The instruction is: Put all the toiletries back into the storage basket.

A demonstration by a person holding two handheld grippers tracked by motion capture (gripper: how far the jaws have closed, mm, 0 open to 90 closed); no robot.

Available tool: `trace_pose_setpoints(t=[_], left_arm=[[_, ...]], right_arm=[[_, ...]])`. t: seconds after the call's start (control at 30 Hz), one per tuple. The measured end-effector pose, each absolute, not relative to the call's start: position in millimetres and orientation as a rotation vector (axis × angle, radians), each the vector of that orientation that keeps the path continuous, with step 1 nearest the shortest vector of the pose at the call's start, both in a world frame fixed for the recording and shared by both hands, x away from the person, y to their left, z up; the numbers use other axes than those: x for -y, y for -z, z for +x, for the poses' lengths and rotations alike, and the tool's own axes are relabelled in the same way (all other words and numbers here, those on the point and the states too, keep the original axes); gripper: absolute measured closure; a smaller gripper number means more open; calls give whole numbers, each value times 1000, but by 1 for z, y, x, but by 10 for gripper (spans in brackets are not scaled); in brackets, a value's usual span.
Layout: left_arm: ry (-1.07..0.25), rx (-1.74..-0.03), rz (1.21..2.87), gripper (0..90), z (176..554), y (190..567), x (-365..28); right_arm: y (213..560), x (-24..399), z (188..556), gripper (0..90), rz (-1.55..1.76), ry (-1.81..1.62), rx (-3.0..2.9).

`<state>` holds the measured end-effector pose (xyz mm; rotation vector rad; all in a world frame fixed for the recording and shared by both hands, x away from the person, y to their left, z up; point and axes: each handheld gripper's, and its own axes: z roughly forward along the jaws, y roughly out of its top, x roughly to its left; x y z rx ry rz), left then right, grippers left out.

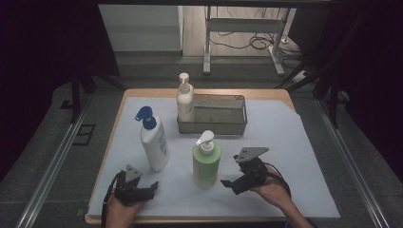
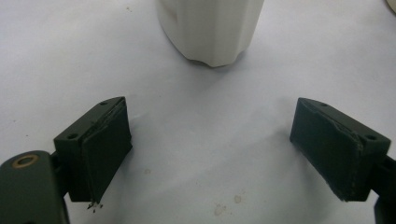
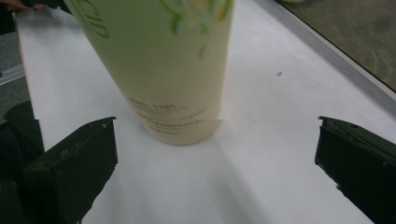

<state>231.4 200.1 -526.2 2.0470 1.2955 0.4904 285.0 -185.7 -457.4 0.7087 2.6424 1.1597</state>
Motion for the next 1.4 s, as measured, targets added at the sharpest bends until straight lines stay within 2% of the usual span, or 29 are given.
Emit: trace_pose_setpoints(t=[0.97, 1.4], left_arm=[[-489, -1295, 2047, 121, 231, 526, -200], [-489, -1294, 2047, 121, 231, 526, -200]], right_arm=[[430, 142, 285, 20, 630, -1223, -2632], [431, 125, 291, 69, 645, -1248, -2614]])
